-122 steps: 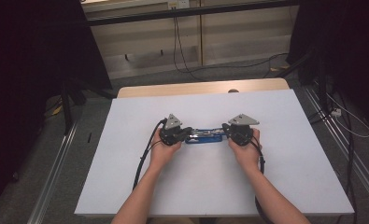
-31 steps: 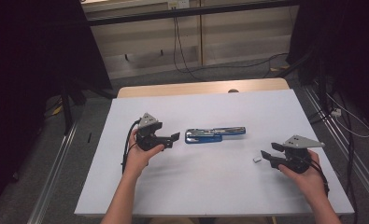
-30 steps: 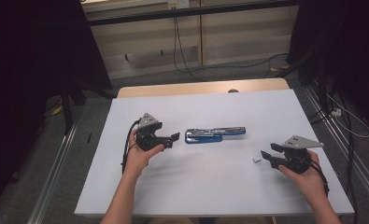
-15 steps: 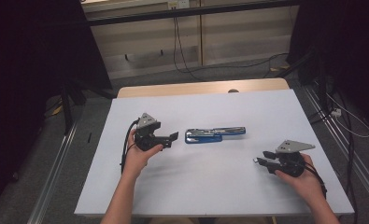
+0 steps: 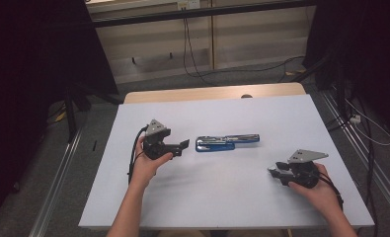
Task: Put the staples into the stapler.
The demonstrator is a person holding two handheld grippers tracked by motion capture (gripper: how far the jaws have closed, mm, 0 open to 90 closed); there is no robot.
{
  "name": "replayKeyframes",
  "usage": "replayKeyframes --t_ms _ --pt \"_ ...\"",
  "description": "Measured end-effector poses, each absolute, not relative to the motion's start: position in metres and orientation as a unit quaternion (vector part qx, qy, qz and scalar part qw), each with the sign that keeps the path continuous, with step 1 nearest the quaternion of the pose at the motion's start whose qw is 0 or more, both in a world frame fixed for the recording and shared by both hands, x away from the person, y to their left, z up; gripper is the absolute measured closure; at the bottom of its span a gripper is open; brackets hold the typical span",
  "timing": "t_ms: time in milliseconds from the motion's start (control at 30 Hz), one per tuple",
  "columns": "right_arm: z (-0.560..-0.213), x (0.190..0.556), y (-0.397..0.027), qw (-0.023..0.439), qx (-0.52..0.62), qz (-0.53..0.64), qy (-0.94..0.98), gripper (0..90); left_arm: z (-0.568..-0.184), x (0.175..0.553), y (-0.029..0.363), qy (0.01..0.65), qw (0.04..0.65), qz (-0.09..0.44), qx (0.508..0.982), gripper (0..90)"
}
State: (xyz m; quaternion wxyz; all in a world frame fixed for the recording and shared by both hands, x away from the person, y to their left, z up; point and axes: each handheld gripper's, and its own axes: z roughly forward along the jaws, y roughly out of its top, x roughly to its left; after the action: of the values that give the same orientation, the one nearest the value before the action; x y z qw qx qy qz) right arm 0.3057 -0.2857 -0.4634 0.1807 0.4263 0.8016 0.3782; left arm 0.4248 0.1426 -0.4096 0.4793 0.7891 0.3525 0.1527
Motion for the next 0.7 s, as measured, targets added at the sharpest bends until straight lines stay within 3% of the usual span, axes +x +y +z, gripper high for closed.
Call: replayKeyframes --t_ms 333,700 --pt "-0.464 0.316 -0.283 0.177 0.41 0.374 0.813 52.8 -0.41 0.426 0.142 0.352 0.477 0.154 0.79 13.0" --pt "-0.463 0.317 -0.278 0.171 0.398 0.376 0.819 62.3 -0.411 0.426 0.142 0.352 0.474 0.153 0.792 13.1"
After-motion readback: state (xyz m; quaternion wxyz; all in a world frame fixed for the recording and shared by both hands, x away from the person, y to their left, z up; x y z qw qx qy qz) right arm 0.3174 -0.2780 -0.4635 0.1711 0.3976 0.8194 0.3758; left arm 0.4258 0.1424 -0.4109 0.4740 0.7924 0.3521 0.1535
